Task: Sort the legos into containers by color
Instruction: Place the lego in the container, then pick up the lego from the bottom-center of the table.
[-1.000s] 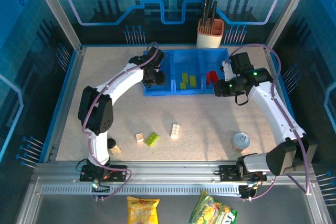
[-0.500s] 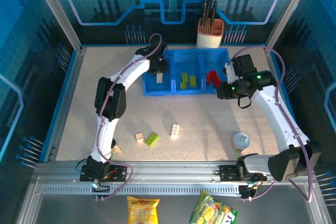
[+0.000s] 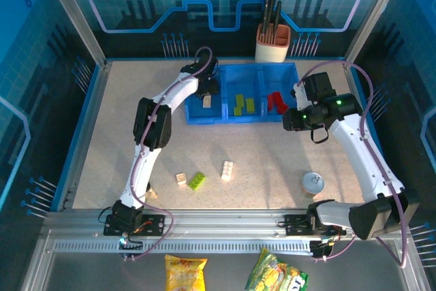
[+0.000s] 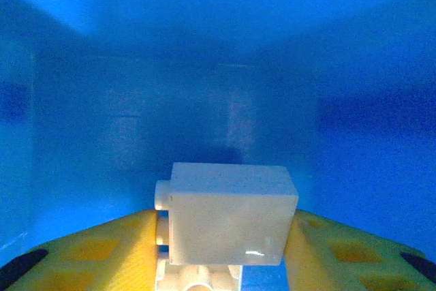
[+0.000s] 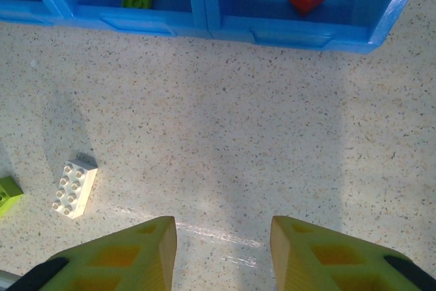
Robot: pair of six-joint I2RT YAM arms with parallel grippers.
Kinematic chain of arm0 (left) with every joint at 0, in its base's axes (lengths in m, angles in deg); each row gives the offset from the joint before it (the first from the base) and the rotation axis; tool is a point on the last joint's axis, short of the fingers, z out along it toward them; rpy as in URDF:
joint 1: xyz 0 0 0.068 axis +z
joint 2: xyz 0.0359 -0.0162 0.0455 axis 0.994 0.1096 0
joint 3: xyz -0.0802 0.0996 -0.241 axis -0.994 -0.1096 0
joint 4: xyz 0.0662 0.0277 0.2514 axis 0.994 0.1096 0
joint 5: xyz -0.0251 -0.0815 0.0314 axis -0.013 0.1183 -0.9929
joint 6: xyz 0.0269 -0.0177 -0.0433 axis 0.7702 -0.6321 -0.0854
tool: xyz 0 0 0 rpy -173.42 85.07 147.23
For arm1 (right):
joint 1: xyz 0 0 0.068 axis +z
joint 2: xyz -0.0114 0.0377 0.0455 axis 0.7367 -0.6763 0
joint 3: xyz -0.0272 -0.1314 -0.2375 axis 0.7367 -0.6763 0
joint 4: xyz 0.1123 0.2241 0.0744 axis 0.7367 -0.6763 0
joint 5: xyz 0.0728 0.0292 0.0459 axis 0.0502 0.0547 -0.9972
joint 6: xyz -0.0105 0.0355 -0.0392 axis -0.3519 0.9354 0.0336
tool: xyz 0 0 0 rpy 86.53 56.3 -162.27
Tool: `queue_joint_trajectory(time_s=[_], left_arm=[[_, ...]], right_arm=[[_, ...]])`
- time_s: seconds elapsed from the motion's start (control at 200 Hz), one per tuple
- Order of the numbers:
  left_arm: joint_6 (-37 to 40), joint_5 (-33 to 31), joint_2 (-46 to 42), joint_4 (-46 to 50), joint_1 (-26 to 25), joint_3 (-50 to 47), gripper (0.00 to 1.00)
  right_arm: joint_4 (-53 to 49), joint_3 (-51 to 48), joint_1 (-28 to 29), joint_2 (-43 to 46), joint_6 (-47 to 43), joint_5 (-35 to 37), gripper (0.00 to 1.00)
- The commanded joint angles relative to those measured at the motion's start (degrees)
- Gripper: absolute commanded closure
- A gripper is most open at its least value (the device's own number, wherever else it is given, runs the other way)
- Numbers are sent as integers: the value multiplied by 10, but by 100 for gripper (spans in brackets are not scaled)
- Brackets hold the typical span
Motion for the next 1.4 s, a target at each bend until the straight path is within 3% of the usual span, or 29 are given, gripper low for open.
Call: queue_joint_trajectory(time_s=[0.0,0.215,0.75,1.035,1.396], left_arm=[[8,-17,10,-3,6,18,51],[6,-9,5,-2,7,19,45],[13,7,-75,3,6,-30,45],[17,36,-142,18,4,-91,45],[27,63,-269,-1,4,-258,45]], right_arm=[[-15,-9,-5,14,1,3,58],[-17,-4,-5,13,1,1,58],[0,-2,32,-1,24,-8,58],[24,-24,86,-14,67,5,58],[61,-54,186,-57,138,35,58]])
